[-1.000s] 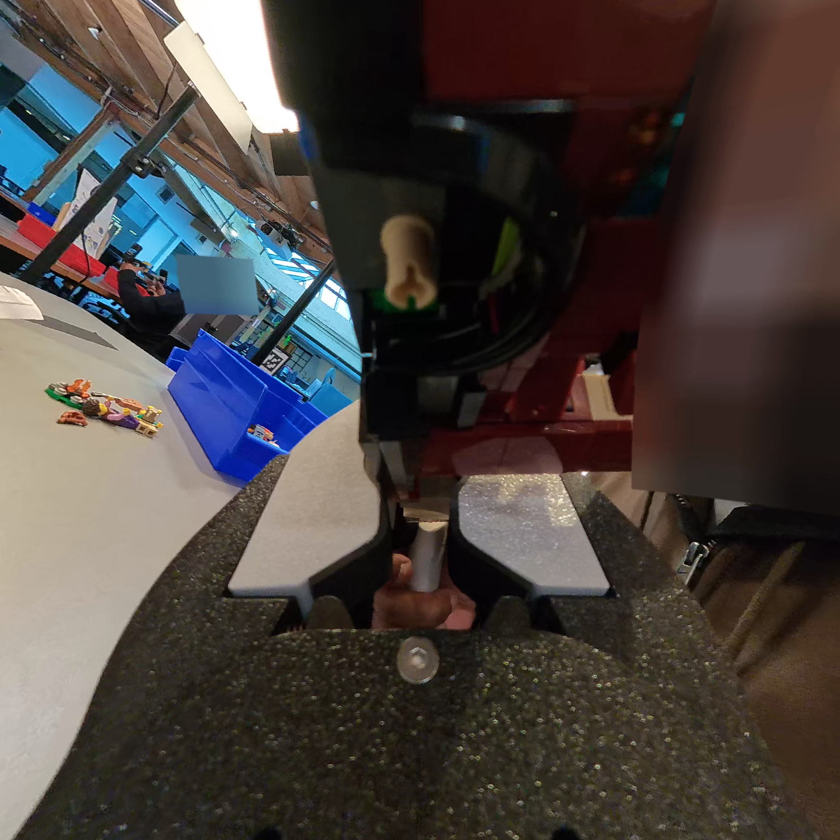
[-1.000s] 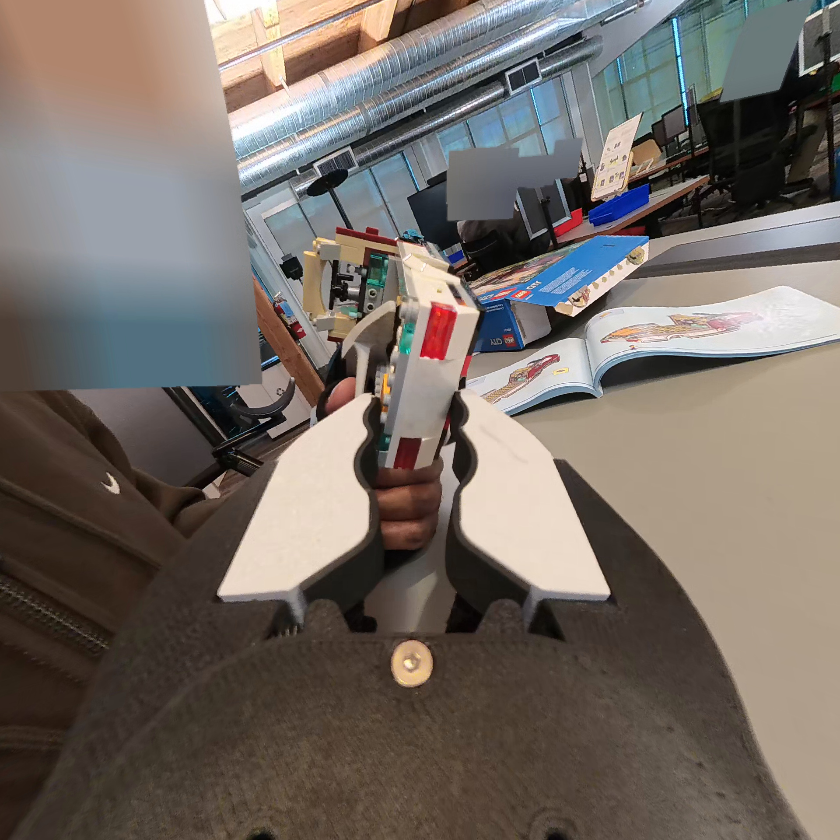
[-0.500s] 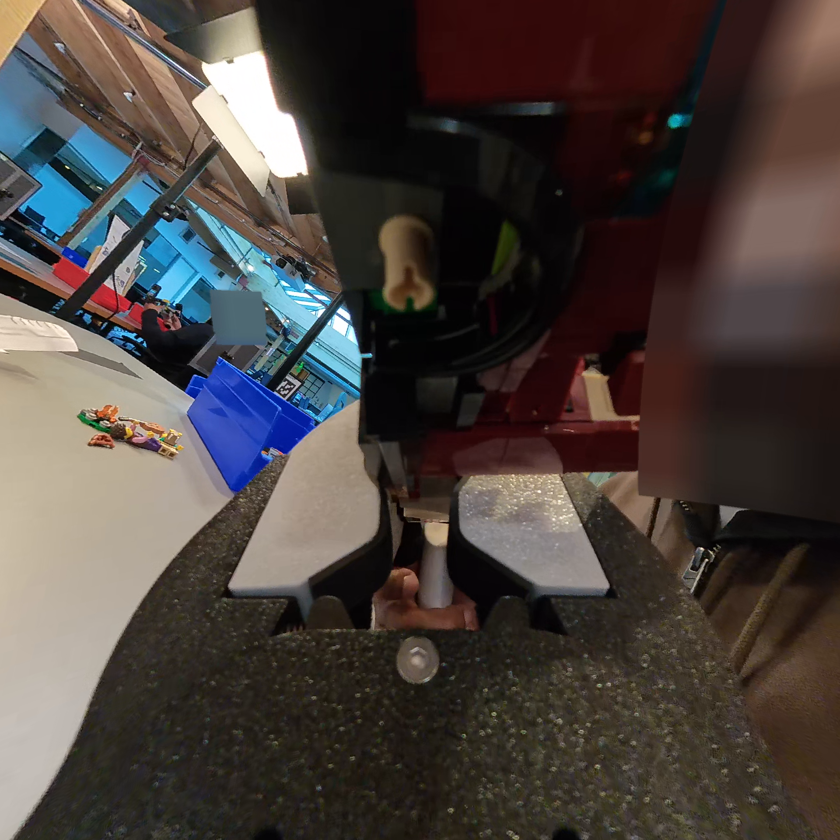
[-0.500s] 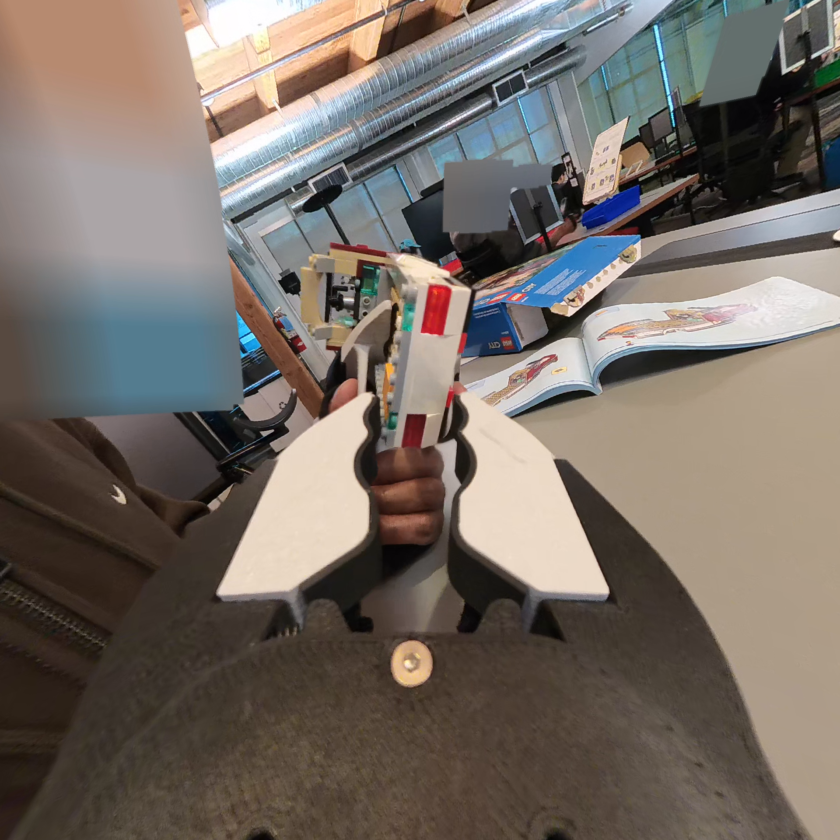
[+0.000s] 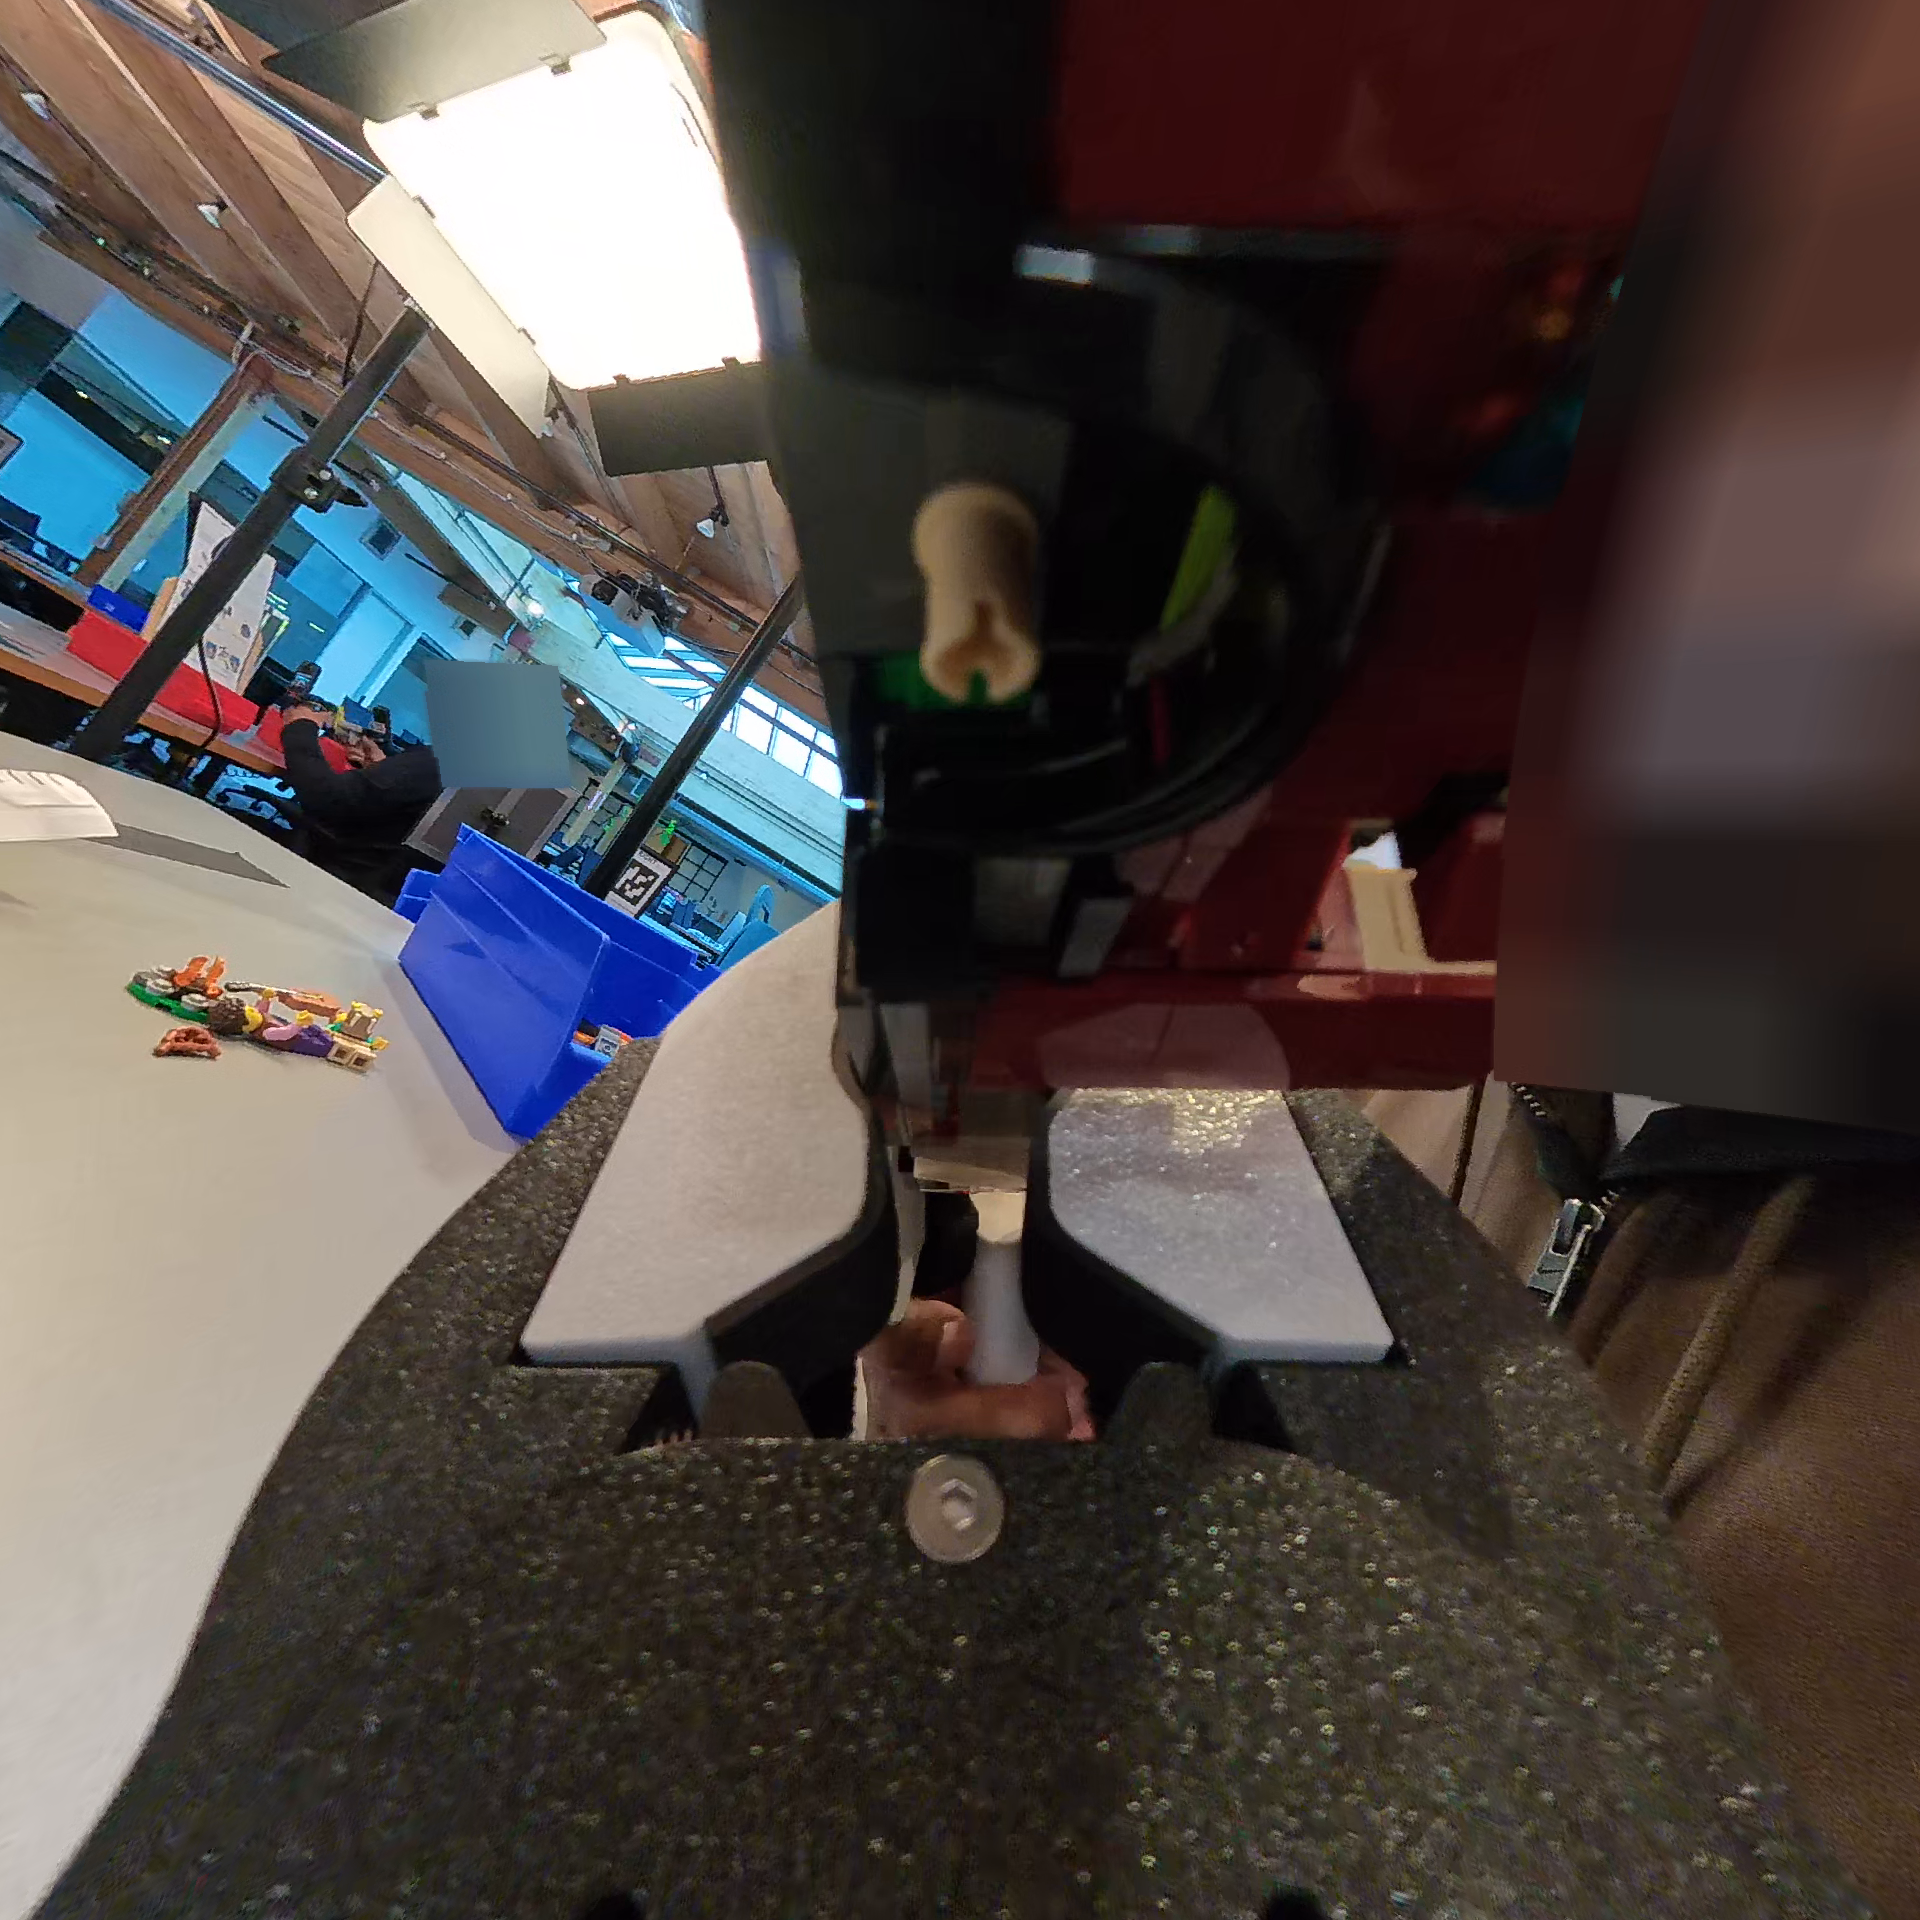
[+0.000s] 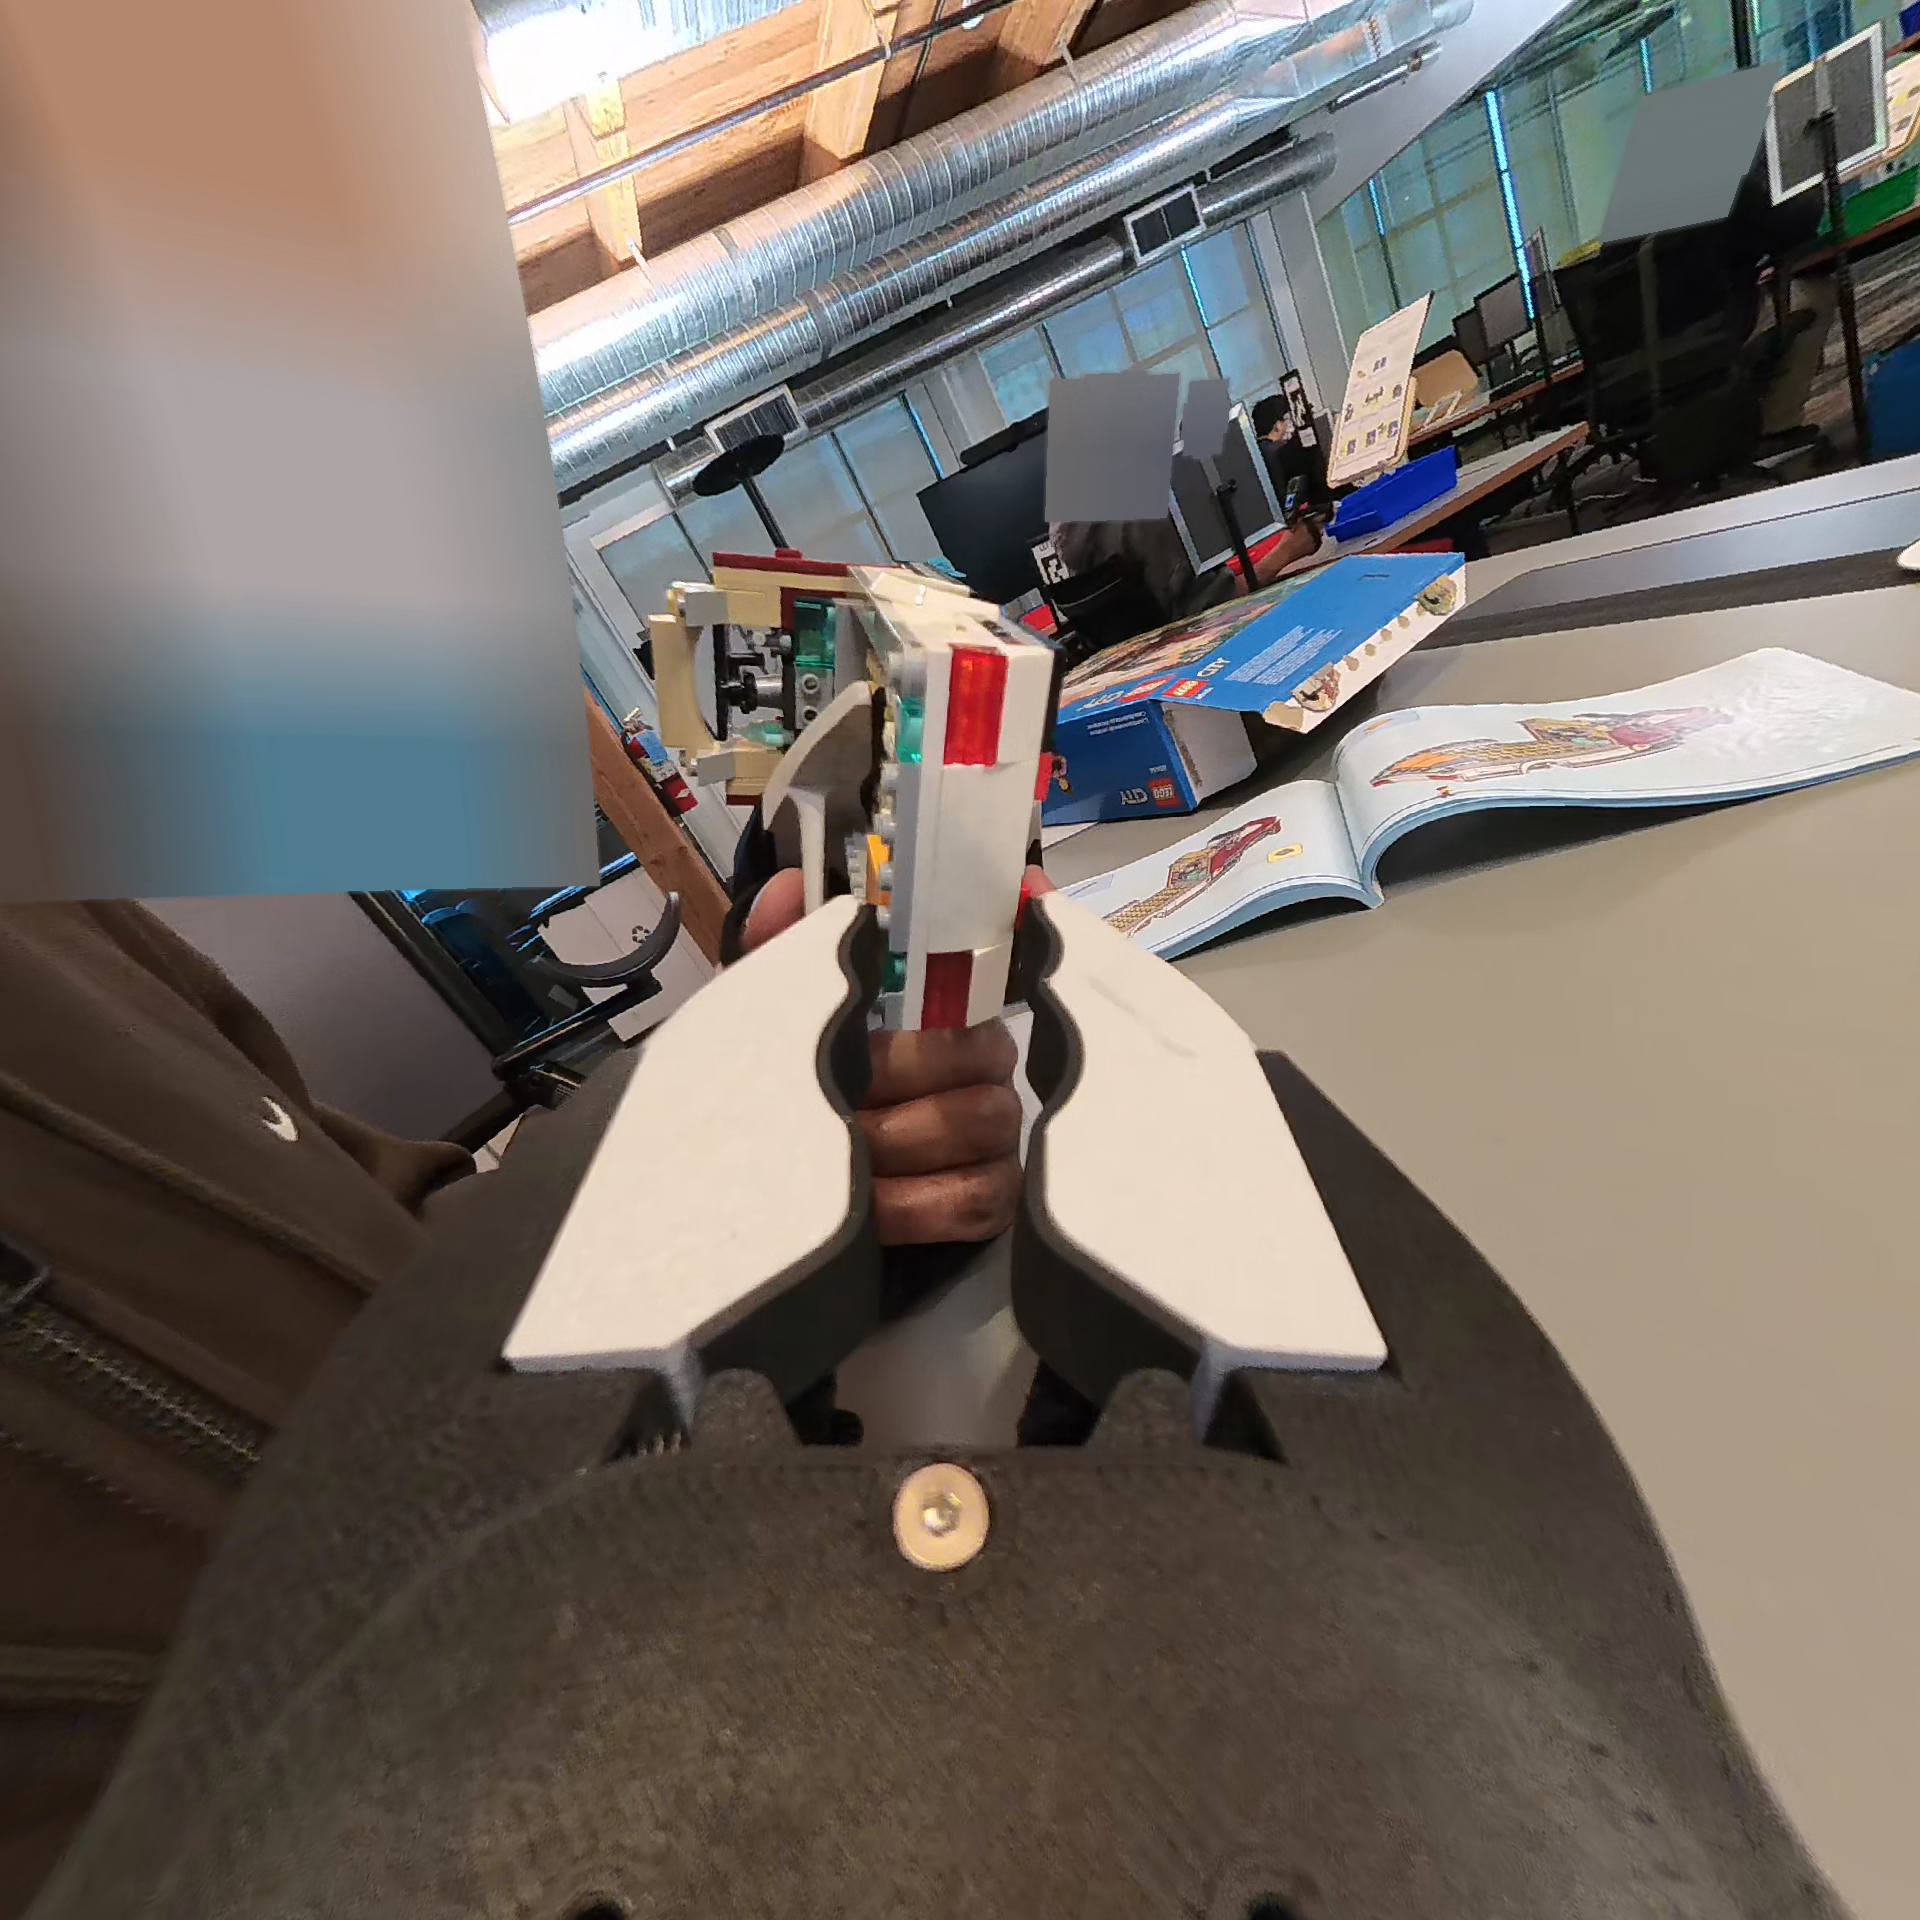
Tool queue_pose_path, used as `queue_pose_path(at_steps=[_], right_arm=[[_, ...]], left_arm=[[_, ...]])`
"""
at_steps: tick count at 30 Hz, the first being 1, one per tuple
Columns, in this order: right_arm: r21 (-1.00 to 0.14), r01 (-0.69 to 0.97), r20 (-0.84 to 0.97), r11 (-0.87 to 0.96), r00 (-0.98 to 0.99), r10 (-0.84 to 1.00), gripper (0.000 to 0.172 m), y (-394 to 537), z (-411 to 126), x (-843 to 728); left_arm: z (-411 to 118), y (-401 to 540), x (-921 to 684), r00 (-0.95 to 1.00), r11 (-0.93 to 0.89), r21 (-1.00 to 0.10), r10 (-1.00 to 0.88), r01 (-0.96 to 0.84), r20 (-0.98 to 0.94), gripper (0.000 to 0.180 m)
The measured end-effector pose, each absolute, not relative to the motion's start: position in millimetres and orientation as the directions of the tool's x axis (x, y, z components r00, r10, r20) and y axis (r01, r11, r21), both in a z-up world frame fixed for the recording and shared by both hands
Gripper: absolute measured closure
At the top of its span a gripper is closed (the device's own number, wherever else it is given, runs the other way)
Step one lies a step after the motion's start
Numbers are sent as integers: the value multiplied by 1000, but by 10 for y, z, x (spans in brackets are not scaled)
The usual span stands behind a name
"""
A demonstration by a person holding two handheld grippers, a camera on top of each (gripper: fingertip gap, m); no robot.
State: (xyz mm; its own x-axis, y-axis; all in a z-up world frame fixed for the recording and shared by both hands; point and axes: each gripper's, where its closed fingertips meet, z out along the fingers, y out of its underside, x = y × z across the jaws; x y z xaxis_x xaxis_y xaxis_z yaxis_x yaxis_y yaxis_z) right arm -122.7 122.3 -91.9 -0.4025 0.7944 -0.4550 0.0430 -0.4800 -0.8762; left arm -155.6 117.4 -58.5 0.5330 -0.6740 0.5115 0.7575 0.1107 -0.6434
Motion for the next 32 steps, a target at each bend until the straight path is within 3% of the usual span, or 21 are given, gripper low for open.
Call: queue_pose_path(at_steps=[20,29,32], right_arm=[[-859,62,-495,-509,-360,791,147,1247,-923,-1239],[-862,60,-487,-504,-373,790,132,1201,-923,-1270],[-860,61,-488,-506,-383,784,135,1183,-926,-1272]], left_arm=[[-603,1191,-1577,563,132,-651,-646,747,515,156],[-585,1166,-1555,570,145,-659,-656,738,495,156],[-572,1157,-1489,572,135,-681,-671,720,472,156]])
